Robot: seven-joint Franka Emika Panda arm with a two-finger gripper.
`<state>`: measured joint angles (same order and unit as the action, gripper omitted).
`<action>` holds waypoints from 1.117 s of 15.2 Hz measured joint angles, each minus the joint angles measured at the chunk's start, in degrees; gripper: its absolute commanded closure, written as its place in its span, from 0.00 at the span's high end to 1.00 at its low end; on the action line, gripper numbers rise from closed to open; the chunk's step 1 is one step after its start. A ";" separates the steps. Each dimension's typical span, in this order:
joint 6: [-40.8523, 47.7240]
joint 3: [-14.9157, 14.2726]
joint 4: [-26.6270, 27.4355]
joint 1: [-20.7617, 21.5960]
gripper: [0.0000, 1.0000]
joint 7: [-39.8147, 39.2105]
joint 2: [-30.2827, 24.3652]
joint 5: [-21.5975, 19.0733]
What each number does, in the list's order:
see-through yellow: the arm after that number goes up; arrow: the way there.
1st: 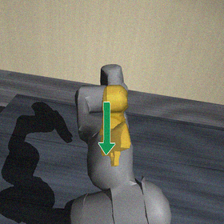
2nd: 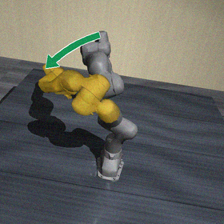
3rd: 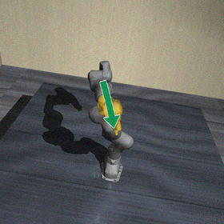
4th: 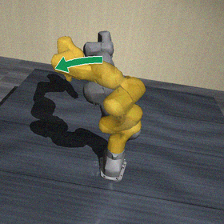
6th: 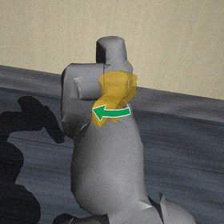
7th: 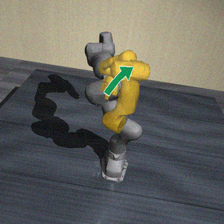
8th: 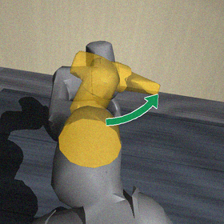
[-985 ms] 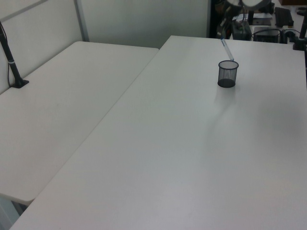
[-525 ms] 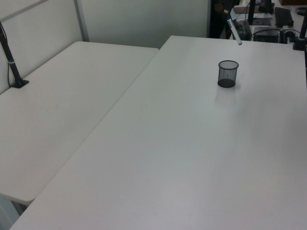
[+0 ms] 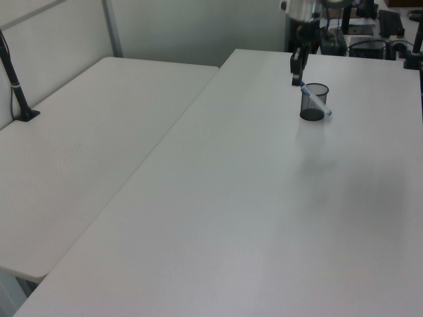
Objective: Remove the marker
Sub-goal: 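Carry the marker away from the cup and lower it to the table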
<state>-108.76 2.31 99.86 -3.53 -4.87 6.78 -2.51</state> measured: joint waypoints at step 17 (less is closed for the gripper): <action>-15.18 0.03 -0.20 5.72 0.75 10.43 17.11 4.44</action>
<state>-123.94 2.34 99.66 2.19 5.57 23.89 1.93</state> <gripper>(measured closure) 0.643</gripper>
